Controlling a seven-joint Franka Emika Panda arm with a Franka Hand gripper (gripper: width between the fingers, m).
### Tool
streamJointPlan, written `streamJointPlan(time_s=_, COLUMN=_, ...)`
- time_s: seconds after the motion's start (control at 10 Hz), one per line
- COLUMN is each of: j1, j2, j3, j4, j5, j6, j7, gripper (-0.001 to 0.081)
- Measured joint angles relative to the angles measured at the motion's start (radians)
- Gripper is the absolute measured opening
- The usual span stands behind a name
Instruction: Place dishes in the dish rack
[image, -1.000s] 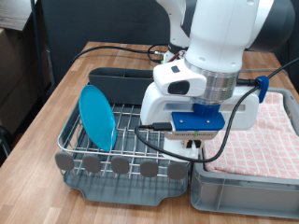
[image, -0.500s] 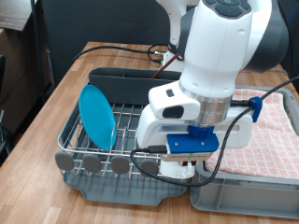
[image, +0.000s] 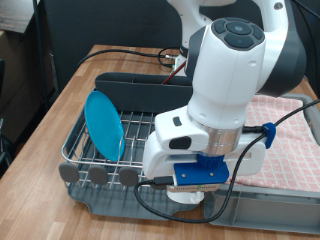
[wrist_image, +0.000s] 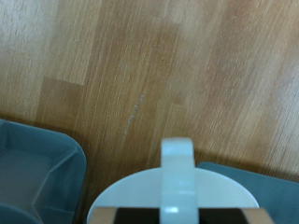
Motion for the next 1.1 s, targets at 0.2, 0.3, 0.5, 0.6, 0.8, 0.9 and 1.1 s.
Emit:
streamJointPlan(time_s=0.2, j1=0.000, j2=0.012, j3=0.000, j4=0.012, j5=0.000, j6=-0.016, j7=0.002, gripper=0.0070)
streamJointPlan(time_s=0.3, j1=0.000, j2=0.014, j3=0.000, j4=0.013, j5=0.000, j6=-0.027, j7=0.002, gripper=0.0195)
streamJointPlan(time_s=0.5, j1=0.001, j2=0.015, j3=0.005, j4=0.014, j5=0.000, j6=-0.045, j7=0.004, gripper=0.0374)
streamJointPlan(time_s=0.6, j1=0.001, j2=0.015, j3=0.009, j4=0.015, j5=0.000, j6=-0.054, j7=0.005, gripper=0.0374)
streamJointPlan(time_s=0.8, j1=0.001, j2=0.014, j3=0.014, j4=0.020, j5=0.005, j6=-0.073, j7=0.009, gripper=0.0576)
streamJointPlan(time_s=0.9, j1=0.001, j2=0.010, j3=0.016, j4=0.020, j5=0.012, j6=-0.080, j7=0.010, gripper=0.0746)
streamJointPlan(time_s=1.1, j1=0.001, j2=-0.013, j3=0.017, j4=0.021, j5=0.016, j6=-0.112, j7=0.010, gripper=0.0791)
